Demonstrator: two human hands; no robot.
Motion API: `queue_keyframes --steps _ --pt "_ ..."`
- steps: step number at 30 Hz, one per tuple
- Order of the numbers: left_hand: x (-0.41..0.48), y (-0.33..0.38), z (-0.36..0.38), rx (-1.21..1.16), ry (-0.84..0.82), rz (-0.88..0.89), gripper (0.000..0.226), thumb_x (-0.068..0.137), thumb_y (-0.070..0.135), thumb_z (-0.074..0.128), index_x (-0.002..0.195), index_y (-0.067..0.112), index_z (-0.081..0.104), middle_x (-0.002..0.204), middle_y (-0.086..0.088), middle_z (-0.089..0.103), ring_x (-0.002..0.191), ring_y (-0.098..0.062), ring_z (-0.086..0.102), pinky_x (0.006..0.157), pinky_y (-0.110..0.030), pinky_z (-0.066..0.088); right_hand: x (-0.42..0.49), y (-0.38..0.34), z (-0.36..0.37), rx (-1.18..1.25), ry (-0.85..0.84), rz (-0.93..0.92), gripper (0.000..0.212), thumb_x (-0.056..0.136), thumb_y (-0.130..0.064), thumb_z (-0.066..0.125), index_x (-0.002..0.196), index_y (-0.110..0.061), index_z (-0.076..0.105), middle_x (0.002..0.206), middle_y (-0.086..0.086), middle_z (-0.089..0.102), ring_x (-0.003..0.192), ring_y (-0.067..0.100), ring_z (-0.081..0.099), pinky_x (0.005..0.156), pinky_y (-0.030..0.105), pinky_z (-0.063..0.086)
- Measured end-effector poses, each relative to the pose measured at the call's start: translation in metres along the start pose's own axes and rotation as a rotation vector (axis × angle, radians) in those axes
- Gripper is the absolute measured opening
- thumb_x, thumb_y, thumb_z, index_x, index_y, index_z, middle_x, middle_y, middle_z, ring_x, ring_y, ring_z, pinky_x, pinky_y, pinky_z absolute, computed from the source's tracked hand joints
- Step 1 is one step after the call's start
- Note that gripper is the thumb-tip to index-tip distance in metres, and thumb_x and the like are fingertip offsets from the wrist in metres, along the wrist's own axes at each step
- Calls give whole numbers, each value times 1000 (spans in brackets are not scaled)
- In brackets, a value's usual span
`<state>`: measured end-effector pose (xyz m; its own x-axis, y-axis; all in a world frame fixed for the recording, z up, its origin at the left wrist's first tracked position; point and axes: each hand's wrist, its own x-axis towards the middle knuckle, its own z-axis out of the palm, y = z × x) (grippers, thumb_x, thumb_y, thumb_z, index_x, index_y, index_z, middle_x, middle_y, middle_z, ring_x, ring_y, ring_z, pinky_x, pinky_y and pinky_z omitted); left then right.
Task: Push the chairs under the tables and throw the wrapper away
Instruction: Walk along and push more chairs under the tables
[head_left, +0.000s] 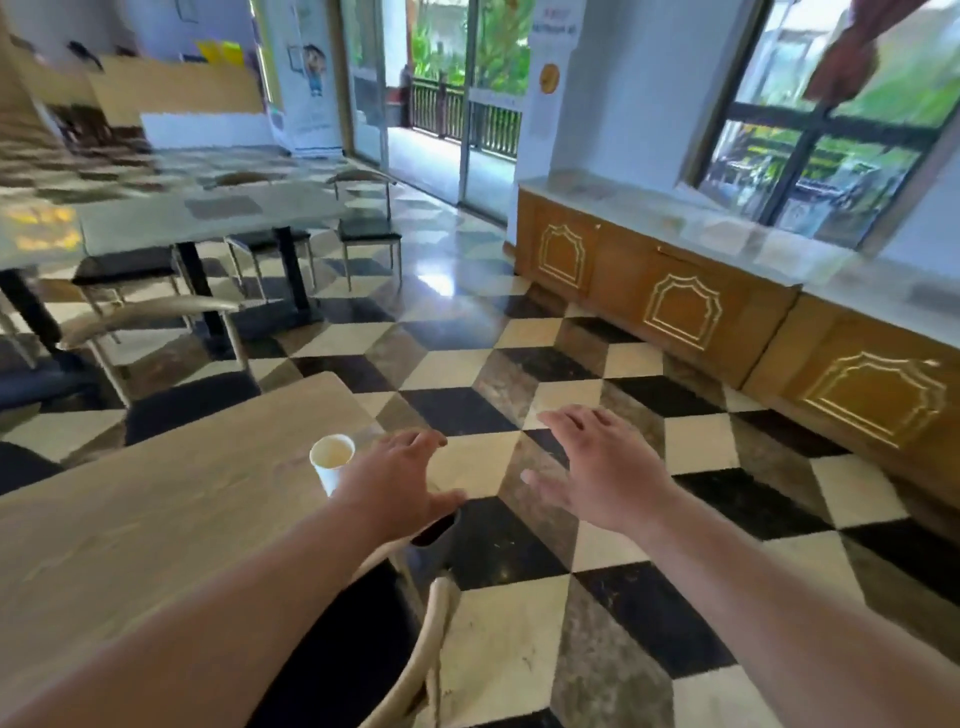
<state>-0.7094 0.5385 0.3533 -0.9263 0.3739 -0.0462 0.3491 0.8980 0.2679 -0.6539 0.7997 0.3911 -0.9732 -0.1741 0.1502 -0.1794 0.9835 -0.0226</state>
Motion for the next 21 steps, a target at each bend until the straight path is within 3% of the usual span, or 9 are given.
queue_keyframes --steps 2,3,7,13,18,21 --pt "72 95 -12 56 66 64 81 88 74 63 155 36 37 164 6 40 147 -23 41 116 -49 42 15 110 -26 9 36 74 78 94 -81 41 153 -29 39 158 0 48 147 26 42 121 48 36" --pt "84 108 -16 36 77 58 82 90 74 62 156 35 35 165 6 38 149 -23 39 116 -48 41 21 130 -28 7 32 91 78 94 -81 41 152 -29 39 158 -1 48 147 26 42 122 48 34" --pt "104 121 -13 63 56 61 87 89 77 59 159 33 32 165 4 38 149 -23 38 118 -43 38 25 161 -25 25 9 127 79 93 -82 43 153 -31 36 155 -4 51 143 22 46 117 45 39" --pt "211 208 -53 115 157 45 76 89 76 61 151 33 46 153 4 54 138 -20 53 110 -42 47 93 288 -65 6 63 175 82 92 -81 48 157 -32 37 161 -3 47 149 23 42 118 46 38" --pt "297 224 -54 75 181 24 41 94 60 66 126 33 65 119 9 73 100 -12 69 88 -34 60 162 332 -53 21 44 132 70 94 -78 48 146 -31 52 146 -5 60 138 20 52 112 42 45" --pt "359 216 -42 76 171 49 40 95 59 66 125 33 66 123 9 73 105 -12 69 86 -27 54 213 350 -29 -2 11 107 61 96 -75 49 136 -31 62 134 -7 67 128 15 58 109 40 47"
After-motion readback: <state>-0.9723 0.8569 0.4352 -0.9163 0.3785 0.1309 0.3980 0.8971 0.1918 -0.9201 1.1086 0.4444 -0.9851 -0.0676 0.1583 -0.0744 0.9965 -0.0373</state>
